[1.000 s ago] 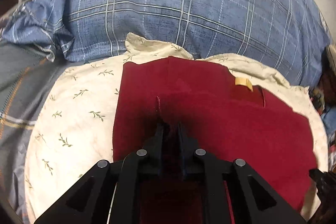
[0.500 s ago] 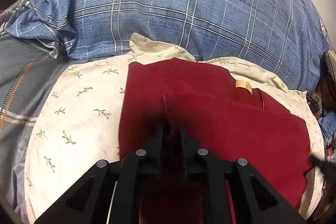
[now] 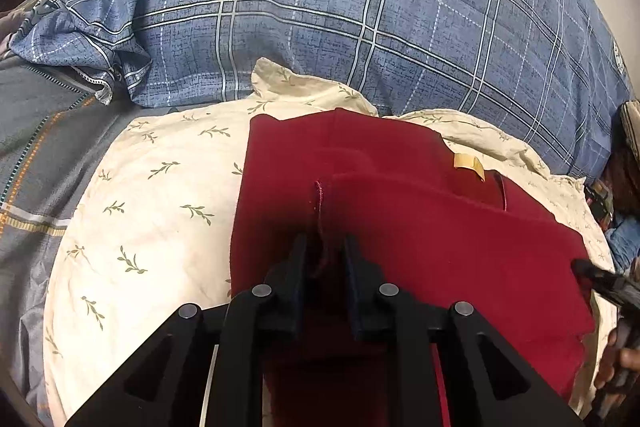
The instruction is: Fold small clothes
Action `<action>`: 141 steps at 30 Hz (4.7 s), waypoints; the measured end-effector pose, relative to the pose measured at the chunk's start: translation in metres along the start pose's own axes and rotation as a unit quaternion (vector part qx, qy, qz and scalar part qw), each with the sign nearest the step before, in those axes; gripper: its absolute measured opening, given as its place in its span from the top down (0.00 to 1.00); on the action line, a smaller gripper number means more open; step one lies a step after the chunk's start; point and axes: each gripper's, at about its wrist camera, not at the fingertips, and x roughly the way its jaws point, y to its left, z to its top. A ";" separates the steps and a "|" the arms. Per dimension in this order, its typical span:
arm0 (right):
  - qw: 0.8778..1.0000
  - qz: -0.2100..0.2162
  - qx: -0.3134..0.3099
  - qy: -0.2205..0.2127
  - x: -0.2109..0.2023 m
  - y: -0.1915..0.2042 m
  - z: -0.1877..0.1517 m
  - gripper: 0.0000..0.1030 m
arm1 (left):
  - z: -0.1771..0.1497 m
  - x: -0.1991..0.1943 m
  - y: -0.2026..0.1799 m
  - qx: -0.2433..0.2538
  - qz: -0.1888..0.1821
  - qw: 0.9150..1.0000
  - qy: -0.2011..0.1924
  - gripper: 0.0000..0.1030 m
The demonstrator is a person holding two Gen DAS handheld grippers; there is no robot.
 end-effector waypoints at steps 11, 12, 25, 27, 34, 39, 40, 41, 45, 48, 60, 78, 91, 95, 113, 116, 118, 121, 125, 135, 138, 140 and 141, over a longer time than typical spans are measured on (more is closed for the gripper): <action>0.989 -0.104 -0.078 -0.070 -0.022 -0.002 -0.003 0.84 | -0.006 -0.002 -0.003 0.014 0.019 1.000 -0.010 0.60; 0.990 -0.099 -0.066 -0.076 -0.031 -0.002 -0.007 0.83 | -0.007 -0.006 -0.003 0.015 0.022 1.000 -0.013 0.60; 0.991 -0.034 -0.126 -0.018 -0.041 0.040 -0.060 0.54 | -0.056 -0.072 0.007 -0.023 0.042 0.999 -0.014 0.52; 0.992 -0.025 -0.122 -0.029 -0.056 0.041 -0.061 0.43 | -0.070 -0.084 0.009 -0.023 0.050 0.998 -0.011 0.49; 0.994 0.010 -0.108 -0.017 -0.071 0.041 -0.094 0.36 | -0.104 -0.122 0.013 -0.018 0.072 0.997 -0.019 0.48; 0.996 0.025 -0.084 0.007 -0.073 0.037 -0.114 0.36 | -0.118 -0.134 0.015 -0.019 0.069 0.997 -0.018 0.46; 0.996 0.026 -0.080 0.007 -0.076 0.036 -0.118 0.36 | -0.119 -0.137 0.015 -0.019 0.067 0.997 -0.019 0.46; 0.996 0.027 -0.080 0.008 -0.079 0.036 -0.120 0.35 | -0.120 -0.139 0.016 -0.020 0.066 0.997 -0.020 0.46; 0.997 0.024 -0.078 0.004 -0.089 0.038 -0.128 0.33 | -0.123 -0.145 0.016 -0.021 0.058 0.998 -0.025 0.46; 0.997 0.019 -0.076 0.001 -0.090 0.041 -0.126 0.32 | -0.123 -0.145 0.017 -0.016 0.054 0.998 -0.025 0.46; 0.999 0.027 -0.013 -0.018 -0.045 0.011 -0.097 0.31 | -0.118 -0.113 0.030 -0.034 0.053 0.998 0.007 0.39; 0.994 -0.023 -0.087 -0.057 -0.043 0.014 -0.094 0.96 | -0.122 -0.114 0.029 -0.013 0.052 0.999 0.007 0.35; 0.989 0.050 -0.139 -0.017 -0.093 0.045 -0.146 0.56 | -0.150 -0.158 0.023 -0.009 0.061 0.998 -0.011 0.35; 0.987 0.069 -0.142 0.013 -0.090 0.045 -0.156 0.47 | -0.163 -0.166 0.022 0.002 0.065 0.998 -0.004 0.35; 0.964 0.132 -0.170 0.153 -0.099 0.007 -0.230 0.37 | -0.215 -0.199 0.048 0.042 0.016 0.996 0.077 0.35; 0.960 0.149 -0.167 0.166 -0.098 0.007 -0.237 0.36 | -0.222 -0.203 0.047 0.050 0.019 0.994 0.092 0.35; 0.956 0.164 -0.171 0.173 -0.095 0.011 -0.243 0.35 | -0.225 -0.203 0.045 0.054 0.022 0.994 0.097 0.35; 0.950 0.170 -0.189 0.180 -0.091 0.020 -0.248 0.35 | -0.228 -0.206 0.045 0.049 0.016 0.992 0.112 0.36; 0.943 0.210 -0.181 0.182 -0.095 0.022 -0.242 0.35 | -0.230 -0.206 0.051 0.031 0.000 0.992 0.121 0.37; 0.942 0.233 -0.149 0.191 -0.084 0.014 -0.240 0.35 | -0.228 -0.201 0.045 0.031 -0.008 0.992 0.124 0.40; 0.938 0.239 -0.169 0.187 -0.086 0.018 -0.244 0.35 | -0.227 -0.203 0.044 0.018 -0.026 0.990 0.135 0.46; 0.935 0.245 -0.177 0.188 -0.085 0.019 -0.247 0.35 | -0.224 -0.203 0.043 0.015 -0.036 0.990 0.133 0.46; 0.935 0.244 -0.173 0.189 -0.083 0.019 -0.247 0.35 | -0.224 -0.201 0.042 0.019 -0.034 0.991 0.132 0.47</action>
